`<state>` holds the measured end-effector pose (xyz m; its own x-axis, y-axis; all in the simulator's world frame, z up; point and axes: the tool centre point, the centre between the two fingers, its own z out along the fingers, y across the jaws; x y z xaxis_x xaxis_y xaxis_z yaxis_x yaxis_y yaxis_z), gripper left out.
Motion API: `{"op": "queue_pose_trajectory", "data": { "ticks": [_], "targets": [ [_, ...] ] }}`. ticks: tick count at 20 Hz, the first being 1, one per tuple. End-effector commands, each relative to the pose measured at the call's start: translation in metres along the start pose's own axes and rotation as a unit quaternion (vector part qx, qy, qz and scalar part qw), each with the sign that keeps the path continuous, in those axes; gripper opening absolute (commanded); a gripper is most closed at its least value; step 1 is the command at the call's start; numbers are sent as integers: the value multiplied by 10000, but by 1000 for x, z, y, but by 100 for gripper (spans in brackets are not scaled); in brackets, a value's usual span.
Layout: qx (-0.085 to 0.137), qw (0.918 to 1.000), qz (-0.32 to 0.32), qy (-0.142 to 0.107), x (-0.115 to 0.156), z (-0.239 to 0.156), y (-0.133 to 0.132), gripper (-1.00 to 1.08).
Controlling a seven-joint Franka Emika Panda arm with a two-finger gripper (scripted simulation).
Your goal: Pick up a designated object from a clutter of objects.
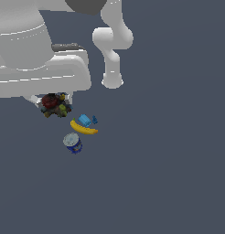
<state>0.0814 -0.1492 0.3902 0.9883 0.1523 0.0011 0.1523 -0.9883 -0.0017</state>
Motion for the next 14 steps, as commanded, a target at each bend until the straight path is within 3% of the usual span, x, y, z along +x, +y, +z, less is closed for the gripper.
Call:
{"op": "queue_pose_trajectory", "data": {
  "ticks": [1, 7, 14],
  "targets": [
    [-4, 10000, -7, -1, -4, -16, 16, -100],
    [-6, 10000, -7, -3, -9, -39, 41, -100],
    [-9, 10000, -6, -5, -10, -49, 53, -100]
  ]
}}
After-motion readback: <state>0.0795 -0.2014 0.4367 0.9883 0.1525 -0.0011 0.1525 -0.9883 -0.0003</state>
